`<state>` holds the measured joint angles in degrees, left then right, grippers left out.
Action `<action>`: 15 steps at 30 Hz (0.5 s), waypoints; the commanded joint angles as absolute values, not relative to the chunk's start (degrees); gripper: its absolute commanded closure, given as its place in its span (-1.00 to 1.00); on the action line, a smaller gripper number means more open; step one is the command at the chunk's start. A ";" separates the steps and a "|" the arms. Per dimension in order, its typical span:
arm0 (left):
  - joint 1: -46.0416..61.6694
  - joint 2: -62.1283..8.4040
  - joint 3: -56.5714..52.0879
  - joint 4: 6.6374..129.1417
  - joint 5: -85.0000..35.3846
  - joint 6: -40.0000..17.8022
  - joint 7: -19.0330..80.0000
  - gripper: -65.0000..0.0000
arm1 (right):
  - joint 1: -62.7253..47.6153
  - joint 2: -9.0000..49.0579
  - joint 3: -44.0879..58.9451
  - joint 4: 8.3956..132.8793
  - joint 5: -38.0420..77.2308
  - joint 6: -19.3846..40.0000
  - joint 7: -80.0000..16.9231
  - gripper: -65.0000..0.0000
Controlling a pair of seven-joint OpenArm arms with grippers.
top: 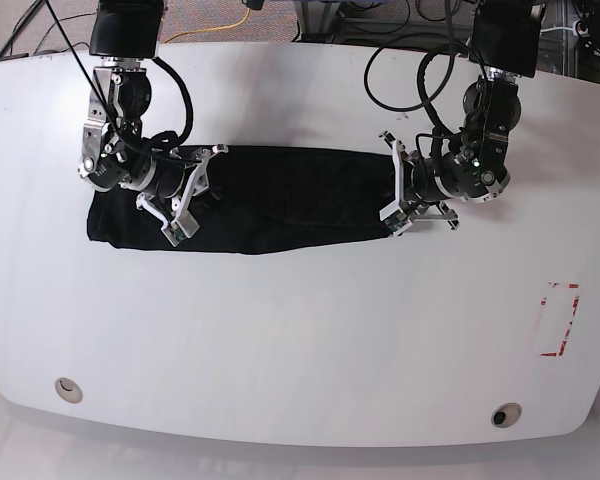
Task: Layout the t-shirt on the table in an organized manner, then fold the t-shirt properly
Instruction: 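Grasp the shirt end with the right gripper and pull it outward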
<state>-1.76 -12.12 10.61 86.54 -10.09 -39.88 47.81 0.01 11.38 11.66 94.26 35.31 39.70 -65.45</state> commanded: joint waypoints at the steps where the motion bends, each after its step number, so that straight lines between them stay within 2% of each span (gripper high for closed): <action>1: -1.71 -12.53 10.77 86.46 -8.75 -40.00 49.71 1.00 | 1.89 12.00 15.16 99.30 39.96 40.00 -66.51 0.18; 6: -1.63 -12.62 10.77 86.46 -8.75 -40.00 49.80 1.00 | 2.51 11.91 22.55 104.40 45.23 40.00 -70.29 -0.53; 10: -1.54 -12.70 10.68 86.46 -8.75 -40.00 49.80 1.00 | 4.35 12.35 28.97 103.96 47.96 40.00 -71.87 -0.95; 15: -0.75 -12.70 10.51 86.46 -8.75 -40.00 49.80 1.00 | 6.37 14.37 37.93 96.84 48.31 40.00 -73.19 -1.00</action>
<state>-1.21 -12.27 10.48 86.46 -10.15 -39.83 46.83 4.69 12.05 35.53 99.33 47.92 40.14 -73.76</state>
